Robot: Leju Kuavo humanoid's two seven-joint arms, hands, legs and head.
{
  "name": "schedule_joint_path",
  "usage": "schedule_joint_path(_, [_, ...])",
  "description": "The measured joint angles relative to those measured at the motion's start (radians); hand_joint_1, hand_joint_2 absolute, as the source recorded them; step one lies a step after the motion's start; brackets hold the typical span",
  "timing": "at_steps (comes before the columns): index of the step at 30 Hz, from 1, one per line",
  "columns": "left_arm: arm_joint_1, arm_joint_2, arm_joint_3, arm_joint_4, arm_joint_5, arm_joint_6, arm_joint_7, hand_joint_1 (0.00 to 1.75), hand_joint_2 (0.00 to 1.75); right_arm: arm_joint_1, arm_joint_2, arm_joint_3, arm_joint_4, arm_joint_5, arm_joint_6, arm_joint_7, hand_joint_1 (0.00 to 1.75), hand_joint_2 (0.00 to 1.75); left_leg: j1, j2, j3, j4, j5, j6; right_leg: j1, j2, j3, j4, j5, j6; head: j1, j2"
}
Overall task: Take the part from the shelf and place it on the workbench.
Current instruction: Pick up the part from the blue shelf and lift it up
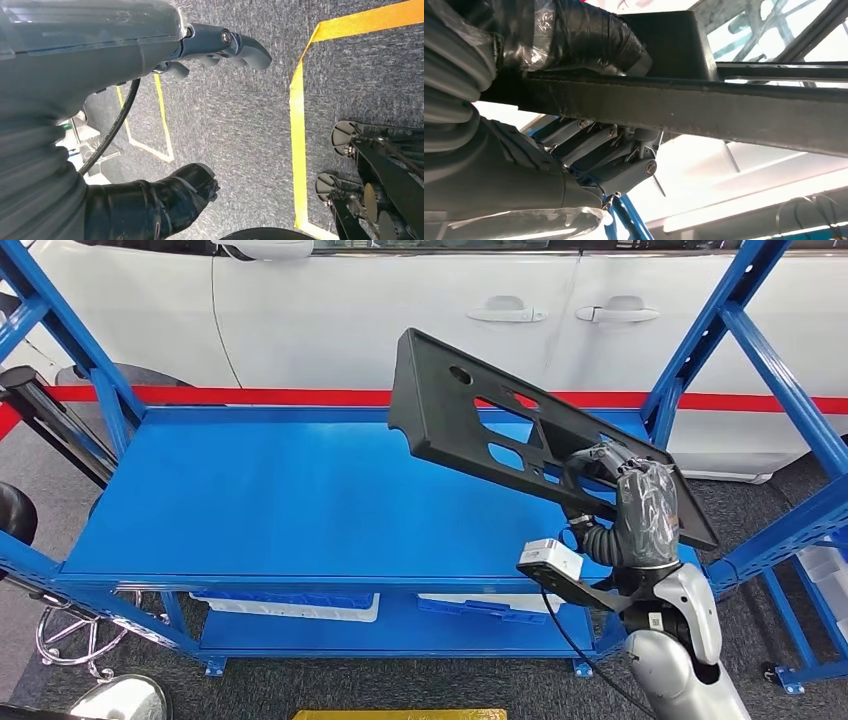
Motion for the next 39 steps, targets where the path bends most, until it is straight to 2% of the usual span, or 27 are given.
schedule_joint_path(4, [0.000, 0.000, -0.007, 0.000, -0.004, 0.015, -0.002, 0.00, 1.75, 0.029, -0.012, -0.012, -0.032, -0.033, 0.016, -0.002, 1.75, 1.75, -0.005, 0.000, 0.000, 0.003, -0.005, 0.008, -0.003, 0.000, 0.002, -0.002, -0.002, 0.007, 0.000, 0.000])
schedule_joint_path(7, [0.000, -0.002, -0.011, 0.000, -0.005, 0.021, -0.004, 0.00, 1.75, 0.041, -0.020, -0.021, -0.053, -0.053, 0.025, -0.002, 1.75, 1.75, 0.001, 0.003, 0.008, -0.011, 0.003, 0.019, -0.004, -0.001, 0.003, 0.009, -0.016, 0.017, 0.000, 0.000])
schedule_joint_path(9, [0.000, -0.004, -0.013, 0.000, -0.006, 0.023, -0.005, 0.00, 1.75, 0.045, -0.026, -0.026, -0.062, -0.059, 0.032, -0.002, 1.75, 1.75, 0.006, 0.006, 0.014, -0.021, 0.010, 0.027, -0.006, -0.001, -0.026, 0.083, -0.070, 0.021, 0.000, 0.000])
schedule_joint_path(11, [-0.001, -0.006, -0.015, 0.000, -0.006, 0.026, -0.008, 0.00, 1.75, 0.051, -0.033, -0.032, -0.065, -0.066, 0.047, -0.001, 1.75, 1.75, 0.007, 0.007, 0.013, -0.020, 0.011, 0.029, -0.009, -0.001, -0.084, 0.210, -0.136, 0.026, 0.001, 0.000])
schedule_joint_path(12, [-0.001, -0.006, -0.015, 0.000, -0.006, 0.027, -0.010, 0.00, 1.75, 0.055, -0.037, -0.035, -0.066, -0.070, 0.055, 0.000, 1.75, 1.75, 0.007, 0.007, 0.011, -0.018, 0.010, 0.029, -0.011, -0.001, -0.106, 0.256, -0.149, 0.029, 0.001, 0.000])
schedule_joint_path(13, [-0.001, -0.007, -0.016, 0.000, -0.007, 0.029, -0.011, 0.00, 1.75, 0.060, -0.040, -0.039, -0.066, -0.073, 0.061, 0.002, 1.75, 1.75, 0.008, 0.007, 0.009, -0.015, 0.010, 0.028, -0.015, -0.002, -0.112, 0.269, -0.140, 0.032, 0.001, 0.000])
schedule_joint_path(14, [-0.001, -0.007, -0.017, 0.000, -0.007, 0.030, -0.012, 0.00, 1.75, 0.064, -0.044, -0.044, -0.067, -0.078, 0.065, 0.005, 1.75, 1.75, 0.010, 0.007, 0.006, -0.011, 0.009, 0.026, -0.018, -0.002, -0.100, 0.242, -0.112, 0.035, 0.001, 0.000])
schedule_joint_path(15, [0.000, -0.007, -0.019, 0.000, -0.007, 0.032, -0.015, 0.00, 1.75, 0.066, -0.047, -0.050, -0.069, -0.084, 0.069, 0.007, 1.75, 1.75, 0.012, 0.007, 0.003, -0.005, 0.007, 0.023, -0.022, -0.004, -0.071, 0.184, -0.074, 0.038, 0.001, 0.000])
schedule_joint_path(17, [0.000, -0.008, -0.022, 0.000, -0.007, 0.035, -0.020, 0.00, 1.75, 0.069, -0.051, -0.063, -0.074, -0.094, 0.074, 0.011, 1.75, 1.75, 0.014, 0.005, -0.004, 0.006, 0.004, 0.012, -0.023, -0.003, -0.016, 0.070, -0.025, 0.037, 0.001, 0.000])
schedule_joint_path(18, [0.001, -0.007, -0.025, 0.000, -0.007, 0.036, -0.023, 0.00, 1.75, 0.071, -0.052, -0.070, -0.076, -0.097, 0.075, 0.012, 1.75, 1.75, 0.013, 0.004, -0.006, 0.011, 0.005, 0.005, -0.021, -0.002, -0.003, 0.039, -0.014, 0.032, 0.000, 0.000])
schedule_joint_path(19, [0.001, -0.007, -0.027, 0.000, -0.007, 0.037, -0.026, 0.00, 1.75, 0.074, -0.053, -0.076, -0.078, -0.097, 0.076, 0.013, 1.75, 1.75, 0.012, 0.003, -0.009, 0.012, 0.008, -0.003, -0.018, 0.000, -0.003, 0.032, -0.013, 0.025, 0.000, 0.000])
schedule_joint_path(21, [0.001, -0.007, -0.030, 0.000, -0.007, 0.038, -0.030, 0.00, 1.75, 0.078, -0.054, -0.085, -0.080, -0.094, 0.077, 0.015, 1.75, 1.75, 0.012, 0.001, -0.013, 0.012, 0.015, -0.019, -0.017, 0.001, -0.013, 0.029, -0.002, 0.009, 0.000, 0.000])
schedule_joint_path(22, [0.002, -0.007, -0.032, 0.001, -0.007, 0.038, -0.030, 0.00, 1.75, 0.080, -0.054, -0.088, -0.080, -0.091, 0.077, 0.015, 1.75, 1.75, 0.013, 0.001, -0.019, 0.018, 0.006, -0.025, -0.018, 0.000, -0.019, 0.028, 0.004, 0.000, 0.000, 0.000])
schedule_joint_path(23, [0.002, -0.008, -0.033, 0.001, -0.007, 0.038, -0.030, 0.00, 1.75, 0.081, -0.054, -0.090, -0.081, -0.088, 0.077, 0.015, 1.75, 1.75, 0.015, 0.002, -0.029, 0.039, -0.018, -0.031, -0.019, -0.002, -0.026, 0.025, 0.013, -0.011, 0.000, 0.000])
schedule_joint_path(24, [0.001, -0.008, -0.033, 0.002, -0.007, 0.038, -0.030, 0.00, 1.75, 0.083, -0.054, -0.091, -0.082, -0.084, 0.077, 0.015, 1.75, 1.75, 0.017, 0.002, -0.044, 0.079, -0.056, -0.035, -0.020, -0.003, -0.034, 0.022, 0.021, -0.020, 0.000, 0.000])
schedule_joint_path(26, [0.001, -0.008, -0.034, 0.002, -0.007, 0.038, -0.031, 0.00, 1.75, 0.087, -0.054, -0.091, -0.084, -0.076, 0.076, 0.015, 1.75, 1.75, 0.019, 0.003, -0.082, 0.203, -0.146, -0.041, -0.015, -0.004, -0.055, 0.023, 0.036, -0.028, -0.001, 0.000])
schedule_joint_path(27, [0.001, -0.007, -0.034, 0.002, -0.007, 0.038, -0.031, 0.00, 1.75, 0.089, -0.054, -0.091, -0.084, -0.073, 0.076, 0.015, 1.75, 1.75, 0.019, 0.003, -0.094, 0.259, -0.173, -0.043, -0.012, -0.005, -0.066, 0.025, 0.044, -0.028, -0.001, 0.000])
schedule_joint_path(28, [0.001, -0.007, -0.034, 0.002, -0.007, 0.038, -0.031, 0.00, 1.75, 0.091, -0.054, -0.091, -0.084, -0.071, 0.076, 0.015, 1.75, 1.75, 0.019, 0.003, -0.091, 0.288, -0.180, -0.043, -0.010, -0.006, -0.077, 0.026, 0.051, -0.029, -0.001, 0.000])
schedule_joint_path(29, [0.001, -0.007, -0.035, 0.002, -0.006, 0.038, -0.031, 0.00, 1.75, 0.092, -0.054, -0.091, -0.084, -0.069, 0.076, 0.015, 1.75, 1.75, 0.019, 0.003, -0.070, 0.277, -0.167, -0.041, -0.007, -0.006, -0.088, 0.029, 0.057, -0.028, -0.001, 0.000])
schedule_joint_path(30, [0.000, -0.007, -0.035, 0.002, -0.006, 0.038, -0.031, 0.00, 1.75, 0.093, -0.054, -0.091, -0.084, -0.068, 0.077, 0.015, 1.75, 1.75, 0.018, 0.002, -0.028, 0.229, -0.141, -0.036, -0.005, -0.006, -0.098, 0.031, 0.063, -0.027, -0.001, 0.000])
schedule_joint_path(32, [-0.001, -0.006, -0.035, 0.002, -0.004, 0.038, -0.031, 0.00, 1.75, 0.093, -0.054, -0.091, -0.084, -0.067, 0.077, 0.016, 1.75, 1.75, 0.014, 0.002, 0.075, 0.081, -0.108, -0.022, -0.002, -0.006, -0.112, 0.037, 0.075, -0.023, -0.001, 0.000])
schedule_joint_path(33, [-0.002, -0.004, -0.035, 0.002, -0.003, 0.038, -0.031, 0.00, 1.75, 0.093, -0.054, -0.091, -0.084, -0.066, 0.078, 0.018, 1.75, 1.75, 0.011, 0.002, 0.110, 0.026, -0.103, -0.016, -0.002, -0.007, -0.115, 0.037, 0.081, -0.019, -0.001, 0.000])
schedule_joint_path(34, [-0.002, -0.003, -0.035, 0.002, -0.002, 0.038, -0.031, 0.00, 1.75, 0.092, -0.054, -0.091, -0.084, -0.066, 0.079, 0.018, 1.75, 1.75, 0.007, 0.002, 0.127, -0.006, -0.104, -0.012, -0.003, -0.007, -0.117, 0.036, 0.087, -0.013, 0.000, 0.000])
schedule_joint_path(36, [-0.002, -0.002, -0.035, 0.002, 0.002, 0.038, -0.031, 0.00, 1.75, 0.090, -0.054, -0.091, -0.084, -0.066, 0.083, 0.020, 1.75, 1.75, 0.004, 0.002, 0.124, -0.022, -0.090, -0.003, -0.005, -0.008, -0.117, 0.028, 0.101, 0.002, 0.000, 0.000])
schedule_joint_path(37, [-0.003, -0.002, -0.035, 0.002, 0.004, 0.038, -0.031, 0.00, 1.75, 0.090, -0.054, -0.090, -0.084, -0.066, 0.084, 0.021, 1.75, 1.75, 0.005, 0.004, 0.121, -0.031, -0.079, 0.003, -0.006, -0.008, -0.119, 0.029, 0.099, 0.008, 0.000, 0.000])
schedule_joint_path(38, [-0.004, -0.002, -0.035, 0.002, 0.005, 0.038, -0.031, 0.00, 1.75, 0.089, -0.054, -0.090, -0.083, -0.066, 0.085, 0.021, 1.75, 1.75, 0.008, 0.007, 0.117, -0.038, -0.065, 0.012, -0.006, -0.007, -0.125, 0.042, 0.079, 0.013, 0.000, 0.000])
schedule_joint_path(39, [-0.005, -0.003, -0.036, 0.002, 0.005, 0.038, -0.031, 0.00, 1.75, 0.088, -0.055, -0.091, -0.083, -0.066, 0.086, 0.022, 1.75, 1.75, 0.011, 0.010, 0.110, -0.044, -0.052, 0.019, -0.006, -0.006, -0.135, 0.072, 0.044, 0.018, 0.000, 0.000])
